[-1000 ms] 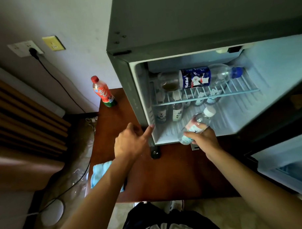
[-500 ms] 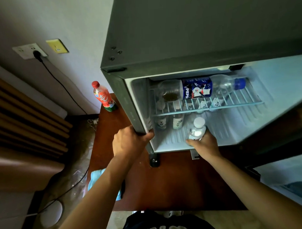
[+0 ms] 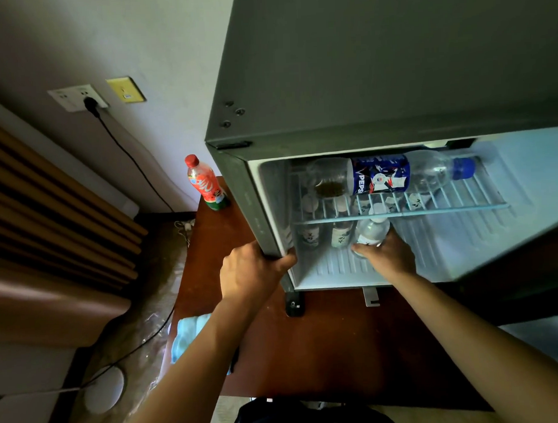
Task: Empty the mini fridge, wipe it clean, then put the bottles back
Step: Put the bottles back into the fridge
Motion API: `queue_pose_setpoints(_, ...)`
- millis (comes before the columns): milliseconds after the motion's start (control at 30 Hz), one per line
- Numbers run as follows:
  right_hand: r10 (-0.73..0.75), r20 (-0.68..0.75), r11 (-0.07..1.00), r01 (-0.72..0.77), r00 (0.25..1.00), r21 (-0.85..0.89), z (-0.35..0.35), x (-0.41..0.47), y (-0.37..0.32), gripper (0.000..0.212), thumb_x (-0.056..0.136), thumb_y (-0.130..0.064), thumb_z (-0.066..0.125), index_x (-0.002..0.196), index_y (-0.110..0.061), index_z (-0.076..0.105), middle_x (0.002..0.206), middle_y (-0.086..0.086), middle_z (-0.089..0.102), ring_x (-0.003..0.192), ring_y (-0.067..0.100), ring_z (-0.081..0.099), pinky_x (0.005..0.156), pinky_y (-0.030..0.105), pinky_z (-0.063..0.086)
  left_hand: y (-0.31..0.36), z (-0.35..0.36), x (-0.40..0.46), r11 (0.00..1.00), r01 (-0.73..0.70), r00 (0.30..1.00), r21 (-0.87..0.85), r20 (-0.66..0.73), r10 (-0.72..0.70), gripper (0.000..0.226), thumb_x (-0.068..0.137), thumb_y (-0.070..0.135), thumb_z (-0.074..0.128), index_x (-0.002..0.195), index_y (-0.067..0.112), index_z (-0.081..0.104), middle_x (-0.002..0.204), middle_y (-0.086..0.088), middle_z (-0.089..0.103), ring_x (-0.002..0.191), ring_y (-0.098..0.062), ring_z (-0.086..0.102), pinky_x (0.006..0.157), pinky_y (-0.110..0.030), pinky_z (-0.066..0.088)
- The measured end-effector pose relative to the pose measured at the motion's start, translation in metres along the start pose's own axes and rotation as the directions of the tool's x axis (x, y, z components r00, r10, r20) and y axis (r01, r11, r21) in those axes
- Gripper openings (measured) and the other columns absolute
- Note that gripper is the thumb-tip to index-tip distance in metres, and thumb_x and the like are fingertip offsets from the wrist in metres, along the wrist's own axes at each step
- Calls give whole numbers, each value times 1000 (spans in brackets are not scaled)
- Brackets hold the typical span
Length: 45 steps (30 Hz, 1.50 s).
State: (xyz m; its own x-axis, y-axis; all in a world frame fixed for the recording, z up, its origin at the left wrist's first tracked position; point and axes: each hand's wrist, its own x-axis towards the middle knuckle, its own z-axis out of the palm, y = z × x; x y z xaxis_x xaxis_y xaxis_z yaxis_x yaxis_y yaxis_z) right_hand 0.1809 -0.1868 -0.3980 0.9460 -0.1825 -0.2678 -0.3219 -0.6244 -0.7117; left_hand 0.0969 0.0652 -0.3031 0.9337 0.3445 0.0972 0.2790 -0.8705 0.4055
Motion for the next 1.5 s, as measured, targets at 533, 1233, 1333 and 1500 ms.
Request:
queue_pose_setpoints(533, 158, 159, 987, -161, 975, 4, 1, 26, -20, 29, 85, -15, 71, 110, -7, 58, 77, 8, 70, 58, 16, 70, 51, 27, 56, -2, 1, 2, 1000, -4, 999, -20, 52, 5, 56, 65, 77, 63, 84, 25, 74, 78, -2, 73, 73, -31, 68, 55, -27, 34)
queue_pose_setpoints(1233, 321, 346, 947, -308, 882, -95, 49, -93, -56, 13, 91, -26, 54, 95, -17, 62, 82, 6, 72, 66, 18, 69, 58, 26, 56, -69, -5, 4, 993, -60, 896, -105, 433, 100, 33, 84, 52, 64, 60, 33, 51, 84, 8, 72, 86, -23, 68, 71, -32, 49)
queue_pose_setpoints(1333, 297, 392, 954, -287, 871, -85, 70, -117, -76, 10, 92, -27, 54, 94, -20, 61, 81, 4, 71, 62, 14, 66, 54, 23, 52, -90, -9, 8, 992, -29, 881, -120, 466, 82, 29, 85, 49, 63, 63, 32, 54, 87, 5, 73, 88, -24, 68, 75, -33, 53)
queue_pose_setpoints(1500, 218, 436, 973, -231, 873, -23, 110, -143, -122, 11, 92, -24, 54, 94, -20, 65, 77, 1, 69, 61, 12, 63, 57, 24, 50, -132, -19, 16, 988, 20, 879, -154, 474, 57, 26, 82, 47, 61, 62, 32, 54, 86, 7, 73, 91, -25, 68, 75, -32, 49)
